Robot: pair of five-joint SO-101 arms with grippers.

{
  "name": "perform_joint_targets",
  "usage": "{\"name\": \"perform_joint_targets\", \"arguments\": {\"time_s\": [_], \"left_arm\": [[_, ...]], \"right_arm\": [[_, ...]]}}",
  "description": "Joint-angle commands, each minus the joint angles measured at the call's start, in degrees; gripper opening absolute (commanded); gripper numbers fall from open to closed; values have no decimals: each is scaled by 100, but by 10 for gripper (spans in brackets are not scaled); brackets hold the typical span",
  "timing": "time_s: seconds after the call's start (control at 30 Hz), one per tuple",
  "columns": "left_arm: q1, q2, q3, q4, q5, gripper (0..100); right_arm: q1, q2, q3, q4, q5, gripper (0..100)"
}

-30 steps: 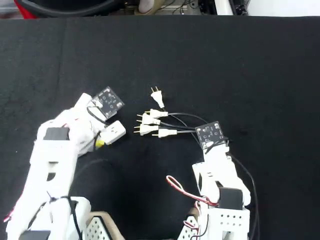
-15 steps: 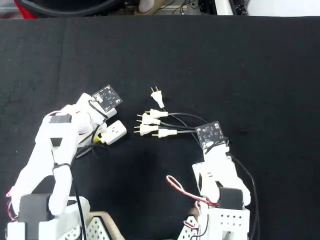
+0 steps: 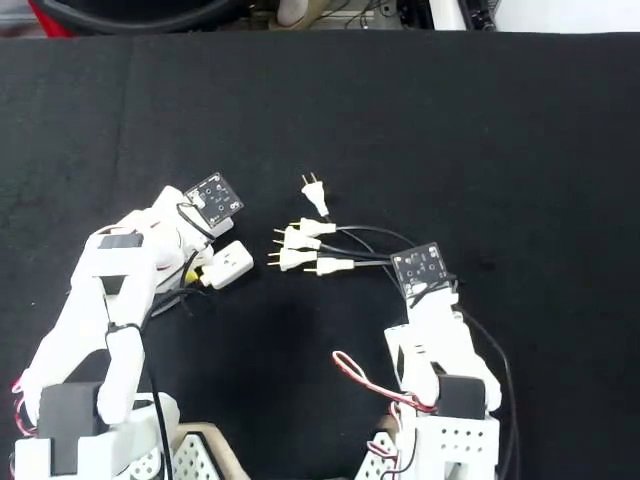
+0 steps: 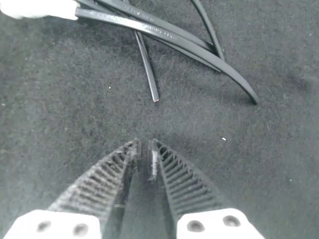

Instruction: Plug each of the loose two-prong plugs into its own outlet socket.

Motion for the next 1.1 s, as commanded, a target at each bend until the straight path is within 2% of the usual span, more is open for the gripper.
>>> {"name": "perform_joint_targets", "arguments": {"time_s": [0.0,0.13,0.3,0.53,0.67,0.77,0.9,1.07], "left_arm": [[-48,-18,-84,-281,-26,238],[4,-18,321,-818,-18,169],[119,-18,822,-1389,-18,153],[84,-97,892,-1389,-18,149],[84,-308,998,-1319,0,56],[145,-949,1042,-536,0,58],[198,-2629,901,1143,0,58],[831,-5055,892,3218,53,57]], "right_arm": [[97,-233,-13,44,-35,36],[97,-233,-13,44,-35,36],[97,-233,-13,44,-35,36],[97,-233,-13,44,-35,36],[97,-233,-13,44,-35,36],[97,-233,-13,44,-35,36],[97,-233,-13,44,-35,36],[97,-233,-13,44,-35,36]]}}
